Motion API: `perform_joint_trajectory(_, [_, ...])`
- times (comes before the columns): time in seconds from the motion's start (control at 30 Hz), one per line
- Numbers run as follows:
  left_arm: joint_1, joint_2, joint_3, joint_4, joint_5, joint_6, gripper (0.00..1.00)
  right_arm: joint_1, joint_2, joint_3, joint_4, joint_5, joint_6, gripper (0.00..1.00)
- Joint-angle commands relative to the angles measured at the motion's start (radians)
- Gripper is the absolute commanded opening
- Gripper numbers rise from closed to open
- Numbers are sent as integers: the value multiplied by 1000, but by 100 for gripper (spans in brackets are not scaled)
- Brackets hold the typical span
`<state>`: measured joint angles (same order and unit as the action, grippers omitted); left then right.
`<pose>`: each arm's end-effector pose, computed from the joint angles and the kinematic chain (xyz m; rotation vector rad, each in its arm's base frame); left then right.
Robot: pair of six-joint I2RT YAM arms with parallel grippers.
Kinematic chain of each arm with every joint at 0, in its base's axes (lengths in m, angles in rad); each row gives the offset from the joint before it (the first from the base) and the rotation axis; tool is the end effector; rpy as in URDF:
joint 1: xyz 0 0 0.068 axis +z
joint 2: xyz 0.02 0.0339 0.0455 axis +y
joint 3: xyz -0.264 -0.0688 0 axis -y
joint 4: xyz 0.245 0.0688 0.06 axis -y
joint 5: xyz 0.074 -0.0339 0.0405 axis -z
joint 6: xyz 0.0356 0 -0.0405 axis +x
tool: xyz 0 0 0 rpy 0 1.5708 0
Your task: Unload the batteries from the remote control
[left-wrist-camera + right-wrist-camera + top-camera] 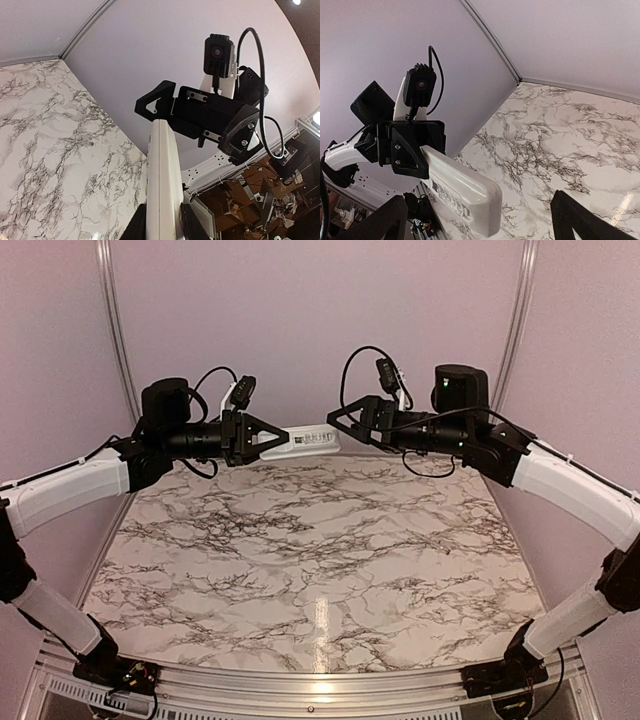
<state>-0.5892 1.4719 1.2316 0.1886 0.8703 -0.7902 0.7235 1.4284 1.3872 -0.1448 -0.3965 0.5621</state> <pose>0.2700 -0.2132 0.3712 0.5953 1.8257 -1.6915 0.2418 0.2319 0.4049 -0.4687 1.8684 1.2502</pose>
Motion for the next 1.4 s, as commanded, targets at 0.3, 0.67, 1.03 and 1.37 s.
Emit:
perform_joint_trajectory(0.3, [-1,74,80,-287,-261,-7,0,10,94,231,-329,208,-44,99])
perform_joint_trajectory(0.67, [-1,39,64,-366,-348,-32,0,73,200,278,-311,194,-12,93])
perform_joint_trajectory(1.03, [-1,1,15,-346,-381,-64,0,103,243,285,-265,125,-1,92])
perform_joint_trajectory(1.37, [-1,-30,-37,-217,-344,-89,0,125,251,289,-243,148,10,92])
